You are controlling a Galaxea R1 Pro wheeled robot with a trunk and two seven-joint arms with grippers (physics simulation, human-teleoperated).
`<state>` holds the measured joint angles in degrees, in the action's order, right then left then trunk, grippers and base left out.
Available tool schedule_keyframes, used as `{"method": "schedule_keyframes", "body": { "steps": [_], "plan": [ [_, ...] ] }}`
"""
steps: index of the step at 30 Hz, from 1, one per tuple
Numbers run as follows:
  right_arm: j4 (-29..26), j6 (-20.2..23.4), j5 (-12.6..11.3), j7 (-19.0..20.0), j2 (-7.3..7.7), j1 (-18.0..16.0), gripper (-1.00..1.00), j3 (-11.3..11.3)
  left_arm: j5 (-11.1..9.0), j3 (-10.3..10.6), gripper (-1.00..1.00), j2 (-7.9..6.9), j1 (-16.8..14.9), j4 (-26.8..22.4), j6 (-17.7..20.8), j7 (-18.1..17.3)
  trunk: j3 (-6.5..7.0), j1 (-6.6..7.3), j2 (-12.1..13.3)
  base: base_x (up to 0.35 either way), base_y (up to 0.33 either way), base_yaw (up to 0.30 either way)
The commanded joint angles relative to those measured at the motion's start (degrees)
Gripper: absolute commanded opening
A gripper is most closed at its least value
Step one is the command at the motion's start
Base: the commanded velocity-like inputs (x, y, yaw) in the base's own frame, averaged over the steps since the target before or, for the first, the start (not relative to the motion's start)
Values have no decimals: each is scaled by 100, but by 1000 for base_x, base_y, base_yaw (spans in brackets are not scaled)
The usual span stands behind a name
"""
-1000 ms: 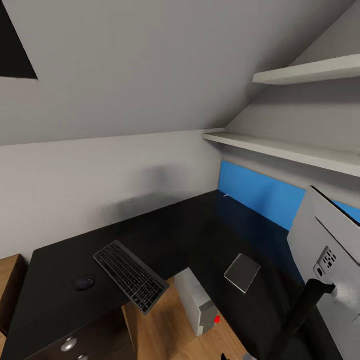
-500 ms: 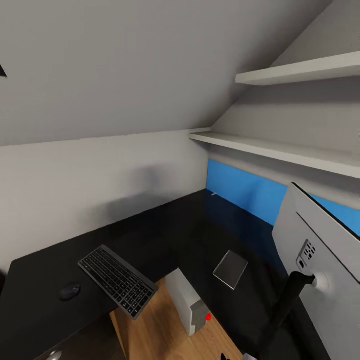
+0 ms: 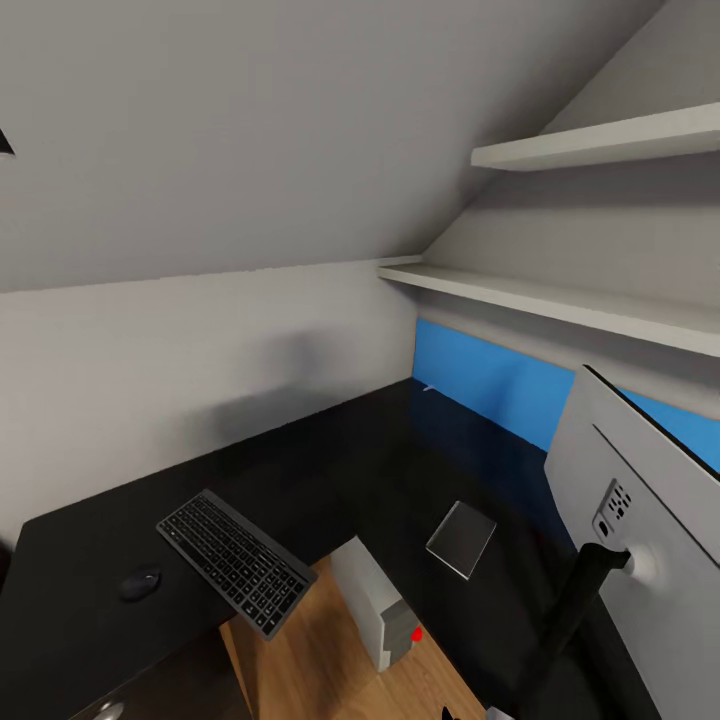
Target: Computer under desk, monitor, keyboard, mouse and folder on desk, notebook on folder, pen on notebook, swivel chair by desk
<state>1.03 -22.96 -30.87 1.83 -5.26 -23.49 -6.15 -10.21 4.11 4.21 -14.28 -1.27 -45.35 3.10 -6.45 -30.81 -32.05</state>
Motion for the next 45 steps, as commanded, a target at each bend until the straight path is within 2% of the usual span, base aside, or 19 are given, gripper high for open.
{"method": "schedule_keyframes", "body": {
  "steps": [1,17,23,26,27,30,31,32,33,36,37,39,42,45],
  "plan": [
    [11,-24,-61,19,-1,-7,100,-45,-25,46,100,1,-5,4,-17,32,-10,-2,-9,0,0,0],
    [4,-19,-67,-3,-14,-7,100,-59,-25,45,100,-29,-5,5,-17,40,-10,-2,-9,0,0,0],
    [-21,-23,29,0,-182,-7,100,-108,-25,45,100,-33,-5,4,-17,41,-10,-2,-9,0,0,0],
    [-57,-22,235,-7,-284,-7,100,-202,-25,45,100,-33,-5,4,-17,41,-10,-2,-9,0,0,0],
    [-134,-20,435,-17,-341,-7,100,-280,-25,44,100,-34,-5,4,-17,41,-10,-2,-9,0,0,0],
    [-366,-6,792,-70,-426,-7,100,-367,-25,41,100,-34,-5,4,-17,41,-10,-2,-9,0,0,0],
    [-707,30,1137,-288,-474,-7,100,-411,-25,39,100,-42,-5,5,-17,41,-10,-2,-9,0,0,0],
    [-970,81,1327,-524,-474,-7,100,-428,-25,39,100,-49,-5,5,-16,41,-10,-2,-9,0,0,0],
    [-1107,128,1407,-652,-474,-7,100,-436,-25,38,100,-63,-5,6,-16,44,-10,-2,-9,0,0,0],
    [-1519,368,1572,-1013,-474,-7,100,-451,-25,38,100,-77,-5,8,-17,44,-10,-2,-9,0,0,0],
    [-1781,601,1637,-1180,-474,-7,100,-456,-25,40,100,-84,-5,7,-17,44,-10,-2,-9,0,0,0],
    [-2024,872,1678,-1286,-474,-7,100,-457,-25,42,100,-85,-5,6,-17,43,-10,-2,-9,0,0,0],
    [-2585,1508,1738,-1424,-474,-11,100,-457,-25,45,100,-86,-5,6,-17,42,-10,-2,-9,0,0,0],
    [-3035,1797,1761,-1474,-474,-14,100,-452,-25,46,100,-87,-5,5,-17,42,-10,-2,-9,0,0,0]
  ]
}}
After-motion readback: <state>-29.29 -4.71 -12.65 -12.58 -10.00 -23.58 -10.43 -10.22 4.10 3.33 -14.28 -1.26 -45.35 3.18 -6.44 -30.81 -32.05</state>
